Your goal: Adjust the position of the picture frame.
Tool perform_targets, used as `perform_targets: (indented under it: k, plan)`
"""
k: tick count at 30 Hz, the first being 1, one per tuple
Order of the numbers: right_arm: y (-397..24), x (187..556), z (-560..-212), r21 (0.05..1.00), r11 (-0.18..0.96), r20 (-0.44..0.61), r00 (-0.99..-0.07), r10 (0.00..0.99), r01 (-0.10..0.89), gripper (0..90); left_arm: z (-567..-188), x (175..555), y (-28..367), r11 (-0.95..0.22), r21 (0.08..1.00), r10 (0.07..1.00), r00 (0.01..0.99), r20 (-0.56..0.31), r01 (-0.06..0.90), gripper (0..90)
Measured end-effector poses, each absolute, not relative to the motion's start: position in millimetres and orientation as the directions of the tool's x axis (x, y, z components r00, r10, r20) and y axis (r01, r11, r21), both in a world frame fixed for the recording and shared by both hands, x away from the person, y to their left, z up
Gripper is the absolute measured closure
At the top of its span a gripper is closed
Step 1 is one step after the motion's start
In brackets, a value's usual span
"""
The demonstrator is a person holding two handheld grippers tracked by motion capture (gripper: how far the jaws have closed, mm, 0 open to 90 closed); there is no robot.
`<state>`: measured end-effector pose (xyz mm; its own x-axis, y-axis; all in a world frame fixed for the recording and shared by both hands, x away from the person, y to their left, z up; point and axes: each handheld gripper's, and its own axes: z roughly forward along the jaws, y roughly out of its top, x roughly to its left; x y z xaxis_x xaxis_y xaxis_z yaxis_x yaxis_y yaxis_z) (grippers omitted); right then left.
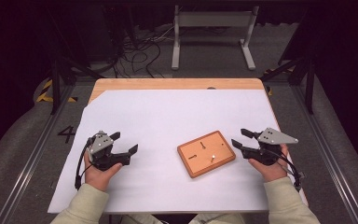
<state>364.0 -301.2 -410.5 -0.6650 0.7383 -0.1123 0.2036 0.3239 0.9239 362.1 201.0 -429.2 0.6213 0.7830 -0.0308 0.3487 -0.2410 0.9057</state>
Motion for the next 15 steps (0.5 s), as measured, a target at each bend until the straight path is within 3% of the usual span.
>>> perform_targets:
  k: [15]
  plan:
    - [-308.3, 363.9, -407.9, 0.927, 0.313, -0.112, -0.641, 0.760, 0.209, 46.2, -429.0, 361.9, 199.2, -0.243, 0.907, 0.781, 0.624, -0.028, 0.344, 16.0]
